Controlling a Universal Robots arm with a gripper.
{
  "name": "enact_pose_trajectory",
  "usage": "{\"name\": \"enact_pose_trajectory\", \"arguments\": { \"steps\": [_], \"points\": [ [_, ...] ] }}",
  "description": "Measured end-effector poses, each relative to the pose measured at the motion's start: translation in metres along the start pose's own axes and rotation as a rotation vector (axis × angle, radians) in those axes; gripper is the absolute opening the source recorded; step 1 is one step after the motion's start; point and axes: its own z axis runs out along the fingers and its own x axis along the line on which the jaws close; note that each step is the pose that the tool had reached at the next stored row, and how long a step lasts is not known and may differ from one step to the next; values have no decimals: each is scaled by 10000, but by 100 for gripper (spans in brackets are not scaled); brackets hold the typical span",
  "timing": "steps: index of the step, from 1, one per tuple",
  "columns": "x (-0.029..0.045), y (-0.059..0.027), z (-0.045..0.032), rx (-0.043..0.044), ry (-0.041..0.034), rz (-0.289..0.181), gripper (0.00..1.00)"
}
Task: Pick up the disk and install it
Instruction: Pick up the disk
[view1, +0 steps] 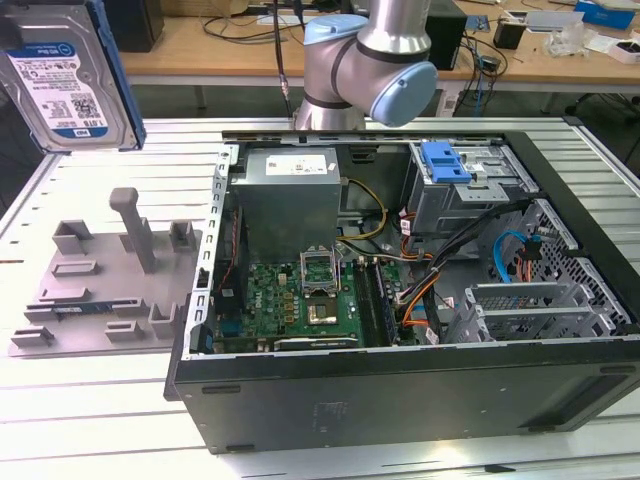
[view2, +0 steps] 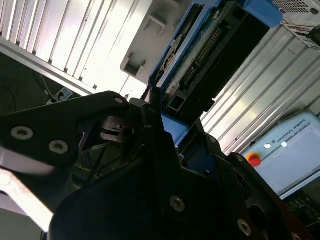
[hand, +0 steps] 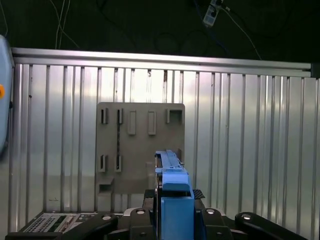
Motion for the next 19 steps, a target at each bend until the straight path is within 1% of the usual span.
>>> {"name": "enact_pose_trajectory", "arguments": {
  "steps": [3,4,9,11,13,14,15,19],
  "points": [
    [68,-70,-5,-19,0,3,37],
    [99,-109,-8,-26,1,1,37],
    [205,-311,-17,-41,-1,4,37],
    [276,-451,-24,-53,-1,4,37],
    [324,-544,-27,-60,-2,3,37],
    [357,-608,-30,-67,-2,6,37],
    [377,-647,-32,-70,-2,6,37],
    [534,-950,-46,-99,-2,7,37]
  ]
}}
